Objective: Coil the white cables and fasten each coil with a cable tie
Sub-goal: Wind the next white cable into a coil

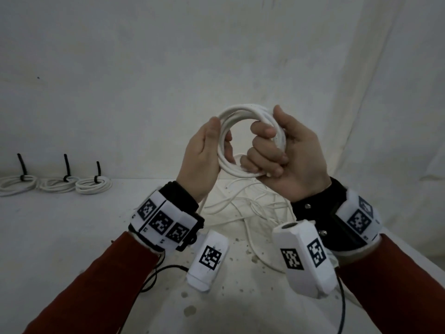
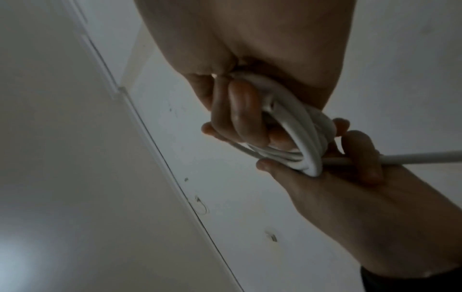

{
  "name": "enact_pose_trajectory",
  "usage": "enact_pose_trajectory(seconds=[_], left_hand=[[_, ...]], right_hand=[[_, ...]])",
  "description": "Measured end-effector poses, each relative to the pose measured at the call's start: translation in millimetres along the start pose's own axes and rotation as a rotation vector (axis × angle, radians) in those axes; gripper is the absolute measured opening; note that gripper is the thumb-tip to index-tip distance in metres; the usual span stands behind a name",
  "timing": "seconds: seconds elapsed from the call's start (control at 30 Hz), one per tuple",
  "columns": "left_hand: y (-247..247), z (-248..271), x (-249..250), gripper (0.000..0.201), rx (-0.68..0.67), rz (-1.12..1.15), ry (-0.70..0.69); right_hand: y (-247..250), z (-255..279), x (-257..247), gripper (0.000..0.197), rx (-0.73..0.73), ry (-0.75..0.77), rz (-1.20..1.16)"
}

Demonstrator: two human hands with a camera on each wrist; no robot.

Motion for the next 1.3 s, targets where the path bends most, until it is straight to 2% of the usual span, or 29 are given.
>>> enact_pose_trajectory(seconds=[0.13, 0.27, 0.37, 0.5, 0.57, 0.67, 0.77, 0.83, 0.9, 0.93, 1.03, 1.1, 1.17, 1.3], left_hand=[[5, -1, 0, 0.046, 0.007, -0.045, 0.015], [2, -3, 0, 0.058, -0.108, -0.078, 0.07], [5, -1, -8, 0.057, -0.156, -0.156, 0.071], [33, 4, -48, 0.04, -0.088, -0.251, 0.108], [41, 13, -63, 0.035, -0.109, -0.328, 0.106], [37, 27, -71, 0.025, -0.203, -0.409, 0.124], [17, 42, -62, 0.022, -0.354, -0.519, 0.032], [5, 51, -56, 0.027, -0.422, -0.587, -0.05], [1, 56, -50, 0.029, -0.44, -0.644, -0.131], [3, 57, -45, 0.029, -0.435, -0.677, -0.18], [14, 54, -27, 0.032, -0.386, -0.806, -0.343], [20, 48, -14, 0.031, -0.363, -0.922, -0.444], [24, 42, -3, 0.03, -0.37, -1.015, -0.533], [24, 25, 3, 0.029, -0.397, -1.086, -0.569]], right_hand=[[-9, 3, 4, 0.047, -0.12, -0.04, -0.057], [-8, 3, -1, 0.044, -0.03, 0.057, 0.029], [-2, 2, -25, 0.042, 0.036, 0.201, 0.031], [9, 9, -79, 0.046, 0.156, 0.487, 0.061], [14, 13, -99, 0.037, 0.253, 0.611, 0.141], [27, 8, -102, 0.008, 0.389, 0.67, 0.27], [40, 2, -86, 0.014, 0.536, 0.673, 0.784], [45, 0, -70, 0.016, 0.541, 0.601, 1.247], [54, 0, -53, 0.008, 0.487, 0.438, 1.654], [58, 0, -45, 0.011, 0.431, 0.332, 1.821], [71, 5, -19, 0.029, 0.193, -0.013, 2.118], [73, 13, -3, 0.035, 0.058, -0.193, 2.104], [71, 21, 7, 0.042, 0.021, -0.27, 1.953], [49, 30, 19, 0.061, 0.085, -0.195, 1.481]])
Point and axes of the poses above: each hand's wrist, its own z-axis away from the middle knuckle, its own y-axis out of the back of the hand, x = y × z, the point moved 6 cm from there along -z, towards the middle knuckle, and after that the axes turned 13 degrees about z, right-handed, at the moved point
